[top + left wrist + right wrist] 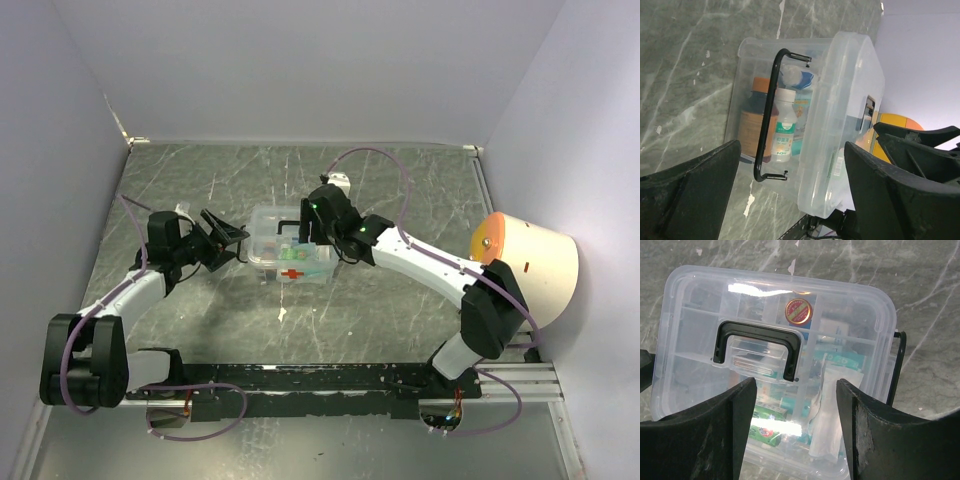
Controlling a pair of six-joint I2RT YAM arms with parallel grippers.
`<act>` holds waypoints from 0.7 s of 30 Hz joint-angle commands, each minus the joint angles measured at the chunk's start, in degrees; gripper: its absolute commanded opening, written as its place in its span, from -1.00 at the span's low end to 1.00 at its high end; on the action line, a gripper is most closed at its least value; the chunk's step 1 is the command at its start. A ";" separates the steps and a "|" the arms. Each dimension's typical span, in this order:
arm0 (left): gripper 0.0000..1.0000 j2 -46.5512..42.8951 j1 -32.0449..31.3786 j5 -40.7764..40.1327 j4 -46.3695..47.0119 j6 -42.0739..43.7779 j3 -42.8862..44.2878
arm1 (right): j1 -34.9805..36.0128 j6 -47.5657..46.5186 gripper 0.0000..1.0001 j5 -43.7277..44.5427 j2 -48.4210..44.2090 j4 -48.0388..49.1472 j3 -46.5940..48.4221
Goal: Organize the medicine kit
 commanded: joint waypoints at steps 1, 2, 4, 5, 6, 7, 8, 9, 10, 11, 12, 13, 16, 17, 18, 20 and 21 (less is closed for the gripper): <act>0.95 1.61 0.13 1.61 1.42 0.61 -0.38 | 0.37 -0.08 0.29 -0.29 1.67 -1.20 0.50; 1.00 1.49 0.10 1.40 1.95 -0.13 -0.61 | 0.44 -0.33 0.29 -0.48 1.62 -1.05 0.48; 0.99 1.13 0.12 1.30 3.77 -1.59 -0.94 | 0.41 -0.64 0.29 -0.66 1.61 -0.94 0.65; 0.99 1.01 0.10 1.43 4.49 -2.30 -1.03 | 0.41 -0.69 0.29 -0.73 1.65 -0.97 0.89; 0.99 0.92 0.10 1.74 5.14 -3.11 -0.99 | 0.41 -0.83 0.29 -0.79 1.86 -1.14 1.07; 0.99 0.96 0.12 2.27 5.93 -3.92 -1.06 | 0.41 -0.84 0.28 -1.06 2.12 -1.22 1.24; 0.99 0.99 0.13 2.92 6.82 -4.83 -1.23 | 0.41 -0.85 0.28 -1.22 2.28 -1.31 1.30; 0.99 1.00 0.13 3.70 7.80 -5.66 -1.33 | 0.41 -0.73 0.27 -1.45 2.49 -1.43 1.29; 0.99 1.04 0.13 4.54 8.99 -6.64 -1.56 | 0.42 -0.66 0.27 -1.54 2.69 -1.46 1.20; 0.99 1.05 0.13 5.25 10.36 -7.64 -1.82 | 0.41 -0.61 0.27 -1.61 2.85 -1.47 1.11; 0.99 1.00 0.13 5.95 11.53 -8.50 -2.08 | 0.41 -0.48 0.26 -1.61 2.89 -1.43 1.01; 1.00 0.83 0.13 6.50 12.46 -9.32 -2.31 | 0.42 -0.39 0.26 -1.57 3.00 -1.46 0.90; 0.92 -0.16 0.13 6.75 12.76 -9.68 -2.65 | 0.42 -0.28 0.26 -1.54 3.18 -1.57 0.93; 0.90 -0.67 0.10 6.43 11.94 -9.22 -2.50 | 0.44 -0.32 0.26 -1.57 3.29 -1.61 0.97; 0.87 -1.24 0.12 6.08 10.35 -8.48 -2.27 | 0.44 -0.32 0.26 -1.57 3.33 -1.64 1.09; 0.81 -2.17 0.12 5.95 8.12 -6.71 -1.67 | 0.43 -0.30 0.25 -1.57 3.64 -1.84 1.35; 0.77 -2.57 0.07 6.06 6.54 -5.67 -1.22 | 0.41 -0.25 0.25 -1.57 3.86 -1.87 1.45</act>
